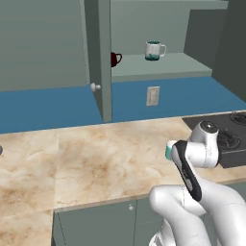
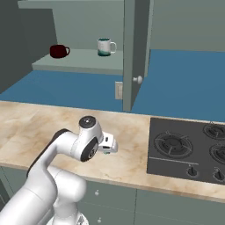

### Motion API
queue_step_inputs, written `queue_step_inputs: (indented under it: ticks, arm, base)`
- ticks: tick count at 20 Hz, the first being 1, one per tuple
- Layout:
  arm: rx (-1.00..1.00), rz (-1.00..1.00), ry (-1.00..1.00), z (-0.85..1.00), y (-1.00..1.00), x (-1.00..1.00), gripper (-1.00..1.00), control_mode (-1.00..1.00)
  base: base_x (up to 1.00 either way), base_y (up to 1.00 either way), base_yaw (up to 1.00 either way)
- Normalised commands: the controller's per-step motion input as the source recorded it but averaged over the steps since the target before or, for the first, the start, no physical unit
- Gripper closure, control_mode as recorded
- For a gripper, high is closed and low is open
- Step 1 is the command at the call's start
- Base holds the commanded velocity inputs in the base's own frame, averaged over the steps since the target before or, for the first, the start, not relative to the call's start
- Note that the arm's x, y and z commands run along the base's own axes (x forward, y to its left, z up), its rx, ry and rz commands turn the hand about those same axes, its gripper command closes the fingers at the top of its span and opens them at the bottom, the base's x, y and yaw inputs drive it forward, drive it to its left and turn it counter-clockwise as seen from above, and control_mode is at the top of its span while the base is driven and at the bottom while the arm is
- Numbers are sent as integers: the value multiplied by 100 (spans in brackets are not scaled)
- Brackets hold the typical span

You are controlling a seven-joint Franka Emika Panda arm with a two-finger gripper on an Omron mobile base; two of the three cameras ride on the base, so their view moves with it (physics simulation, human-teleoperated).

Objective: Pick the mug on the counter and place it in the cabinet with the handle facing the right, like the mugs already inside.

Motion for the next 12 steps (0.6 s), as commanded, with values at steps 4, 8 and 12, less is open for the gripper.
queue_step_inputs:
  ticks: [4, 8, 12]
  arm:
    - [0, 0, 0, -23, -2, 2, -100, -100]
    - [0, 0, -3, -21, 0, 1, -100, -100]
    - [0, 0, -7, -16, 0, 0, -100, -100]
  base:
    - [0, 0, 0]
    - [0, 0, 0]
    - [0, 0, 0]
